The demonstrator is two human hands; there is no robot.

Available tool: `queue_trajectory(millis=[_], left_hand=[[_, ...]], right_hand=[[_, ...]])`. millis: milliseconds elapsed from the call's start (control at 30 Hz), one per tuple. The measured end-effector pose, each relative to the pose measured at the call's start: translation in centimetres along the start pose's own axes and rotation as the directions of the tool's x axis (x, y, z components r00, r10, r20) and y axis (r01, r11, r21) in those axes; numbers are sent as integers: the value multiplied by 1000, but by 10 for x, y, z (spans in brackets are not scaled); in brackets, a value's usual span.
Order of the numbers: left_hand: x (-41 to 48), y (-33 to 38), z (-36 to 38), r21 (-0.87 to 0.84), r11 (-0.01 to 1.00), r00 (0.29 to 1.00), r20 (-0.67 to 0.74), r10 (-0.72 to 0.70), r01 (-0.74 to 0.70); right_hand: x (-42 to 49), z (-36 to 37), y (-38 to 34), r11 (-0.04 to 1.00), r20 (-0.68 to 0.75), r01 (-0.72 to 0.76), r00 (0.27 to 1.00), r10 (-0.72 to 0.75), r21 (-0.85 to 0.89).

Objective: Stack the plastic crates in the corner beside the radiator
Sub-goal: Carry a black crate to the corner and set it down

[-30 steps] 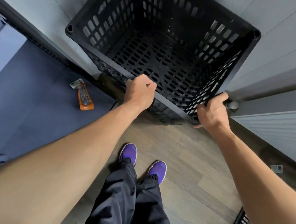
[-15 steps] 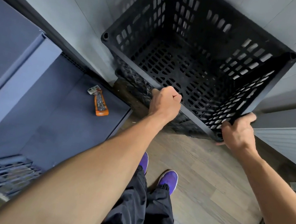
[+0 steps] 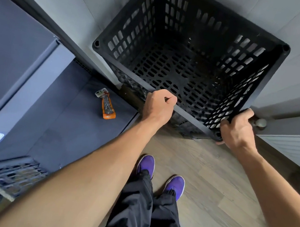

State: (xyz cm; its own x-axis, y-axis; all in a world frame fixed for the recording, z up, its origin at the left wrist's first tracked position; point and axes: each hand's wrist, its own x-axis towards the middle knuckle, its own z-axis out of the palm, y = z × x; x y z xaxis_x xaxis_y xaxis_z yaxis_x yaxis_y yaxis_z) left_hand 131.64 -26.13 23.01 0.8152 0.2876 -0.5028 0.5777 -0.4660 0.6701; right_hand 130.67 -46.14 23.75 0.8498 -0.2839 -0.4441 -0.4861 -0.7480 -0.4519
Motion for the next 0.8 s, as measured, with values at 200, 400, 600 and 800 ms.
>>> queue_trajectory(millis=[200, 400, 600, 800], left_hand=[[1, 1, 6, 26, 1000, 1000, 30, 8, -9], [-5, 7, 20, 30, 999, 997, 68, 21, -23], [0, 5, 21, -7, 1000, 999, 45, 16, -16], [2, 2, 13, -7, 1000, 1000, 17, 13, -13]], right_hand=[[-7, -6, 2, 995, 27, -51, 998, 49, 85], [-13, -17, 12, 988, 41, -106, 994, 102, 112], [-8, -15, 13, 992, 50, -110, 993, 107, 61], [-7, -6, 11, 993, 101, -97, 991, 89, 74]])
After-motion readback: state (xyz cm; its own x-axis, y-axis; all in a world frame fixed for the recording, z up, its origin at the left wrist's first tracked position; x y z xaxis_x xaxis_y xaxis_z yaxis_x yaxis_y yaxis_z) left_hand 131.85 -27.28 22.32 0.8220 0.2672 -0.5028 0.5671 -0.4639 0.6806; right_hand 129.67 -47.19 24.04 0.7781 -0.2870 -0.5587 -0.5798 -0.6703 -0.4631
